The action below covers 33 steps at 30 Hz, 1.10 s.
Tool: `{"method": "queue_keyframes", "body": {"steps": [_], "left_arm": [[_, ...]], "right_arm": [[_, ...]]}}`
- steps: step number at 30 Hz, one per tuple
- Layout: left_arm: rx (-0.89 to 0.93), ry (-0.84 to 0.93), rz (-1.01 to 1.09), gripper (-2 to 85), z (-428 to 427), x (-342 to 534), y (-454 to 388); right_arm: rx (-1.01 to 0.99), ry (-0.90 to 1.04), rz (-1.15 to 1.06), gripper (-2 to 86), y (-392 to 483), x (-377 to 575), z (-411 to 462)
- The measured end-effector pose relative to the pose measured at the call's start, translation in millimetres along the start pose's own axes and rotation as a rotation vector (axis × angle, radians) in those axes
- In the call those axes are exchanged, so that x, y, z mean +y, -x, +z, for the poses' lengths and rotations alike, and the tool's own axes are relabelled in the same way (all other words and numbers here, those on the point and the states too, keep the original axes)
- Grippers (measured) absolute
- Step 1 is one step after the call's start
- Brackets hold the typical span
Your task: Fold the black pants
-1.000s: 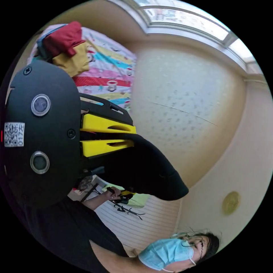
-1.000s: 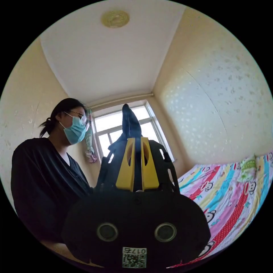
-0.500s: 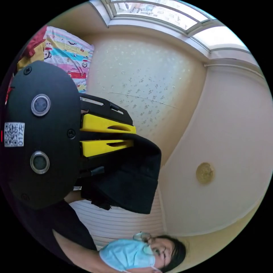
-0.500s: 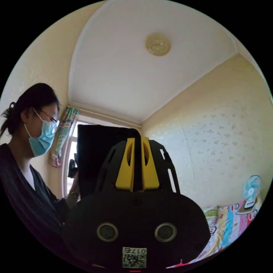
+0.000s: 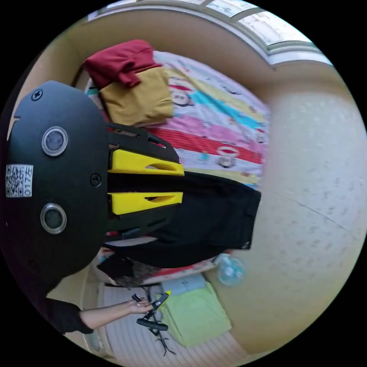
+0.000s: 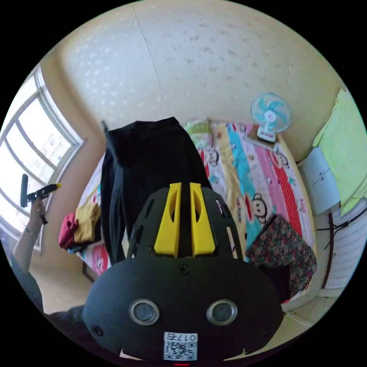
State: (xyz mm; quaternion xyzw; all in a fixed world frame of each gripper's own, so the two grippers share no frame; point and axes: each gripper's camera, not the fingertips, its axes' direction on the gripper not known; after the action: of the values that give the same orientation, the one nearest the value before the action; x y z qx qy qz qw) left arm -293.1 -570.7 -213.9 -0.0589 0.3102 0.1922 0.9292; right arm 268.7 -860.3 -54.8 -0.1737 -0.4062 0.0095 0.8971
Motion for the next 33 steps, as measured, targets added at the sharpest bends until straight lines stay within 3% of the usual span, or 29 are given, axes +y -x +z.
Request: {"method": "queue_keyframes", "body": {"steps": [2,6,14,18,20,23,27,31,33], "left_arm": [[-0.008,0.264,-0.058,8.8,103.0,60.2,40.2],[0.066,0.526,-0.170,11.5,198.3,152.8,79.6],[0.254,0.774,-0.210,13.8,299.3,214.1,33.2],[0.107,0.725,-0.209,10.7,298.6,196.6,-1.7],[0.156,0.765,-0.162,2.0,289.2,181.1,-21.6],[0.237,0.740,-0.155,0.8,249.6,170.1,-28.1],[0.148,0.708,-0.350,1.7,203.2,180.8,-9.3],[0.091,0.719,-0.676,5.3,162.8,203.0,1.2],[0.115,0.712,-0.709,5.1,146.1,207.2,-8.3]], "right_arm": [[-0.005,0.215,0.010,2.4,-23.8,76.0,75.4],[-0.005,0.543,0.195,2.7,-73.7,247.6,149.7],[-0.058,0.537,0.621,4.0,-168.3,359.7,82.5],[-0.134,0.428,0.724,5.3,-218.6,356.7,46.9],[-0.162,0.400,0.716,6.1,-237.7,350.2,38.6],[-0.173,0.401,0.651,7.7,-265.5,342.8,34.6],[-0.177,0.442,0.576,10.9,-308.7,348.6,46.4],[-0.211,0.461,0.531,12.7,-342.8,367.6,66.3],[-0.284,0.492,0.539,12.7,-363.1,388.7,84.6]]}}
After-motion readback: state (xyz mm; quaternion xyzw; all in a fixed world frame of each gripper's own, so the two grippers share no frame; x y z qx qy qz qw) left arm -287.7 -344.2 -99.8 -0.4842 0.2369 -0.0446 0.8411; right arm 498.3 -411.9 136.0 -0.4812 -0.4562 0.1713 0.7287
